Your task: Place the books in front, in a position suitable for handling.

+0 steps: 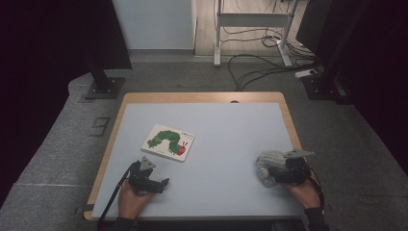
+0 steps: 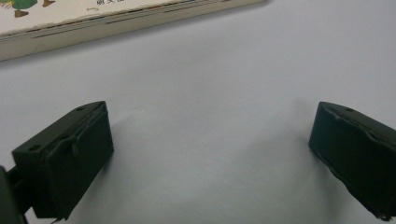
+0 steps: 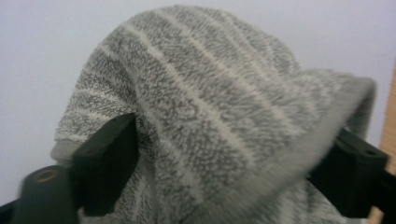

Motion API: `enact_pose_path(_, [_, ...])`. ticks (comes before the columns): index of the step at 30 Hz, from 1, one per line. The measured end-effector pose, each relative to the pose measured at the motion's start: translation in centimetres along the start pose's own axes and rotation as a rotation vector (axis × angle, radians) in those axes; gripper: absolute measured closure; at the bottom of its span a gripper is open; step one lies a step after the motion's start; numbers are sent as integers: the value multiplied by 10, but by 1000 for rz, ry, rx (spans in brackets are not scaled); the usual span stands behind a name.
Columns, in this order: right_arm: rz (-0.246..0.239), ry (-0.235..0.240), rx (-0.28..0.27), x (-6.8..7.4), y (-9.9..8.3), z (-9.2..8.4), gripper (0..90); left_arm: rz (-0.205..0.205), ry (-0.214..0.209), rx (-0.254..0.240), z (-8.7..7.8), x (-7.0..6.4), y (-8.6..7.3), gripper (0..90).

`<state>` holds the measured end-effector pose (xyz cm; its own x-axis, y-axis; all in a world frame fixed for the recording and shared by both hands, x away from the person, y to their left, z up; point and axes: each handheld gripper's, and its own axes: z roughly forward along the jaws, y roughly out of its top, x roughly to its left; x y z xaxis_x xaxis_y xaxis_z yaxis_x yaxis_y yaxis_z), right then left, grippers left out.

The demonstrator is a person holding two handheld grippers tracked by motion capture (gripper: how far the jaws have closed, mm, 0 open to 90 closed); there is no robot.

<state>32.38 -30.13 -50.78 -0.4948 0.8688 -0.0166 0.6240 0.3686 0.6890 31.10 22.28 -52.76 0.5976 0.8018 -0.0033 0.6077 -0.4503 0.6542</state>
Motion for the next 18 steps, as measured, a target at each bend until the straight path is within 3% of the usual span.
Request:
enact_pose_path(3, [2,-11,1,0,1,-4,119,0,-1,0,0,0,0,0])
enact_pose_path(9, [4,-22,-10,-1,2,-14,0,0,0,0,0,0,0,0])
enact_pose_path(18, [-12,-40,-52,0,6,-28,0,0,-2,0,0,0,0,0])
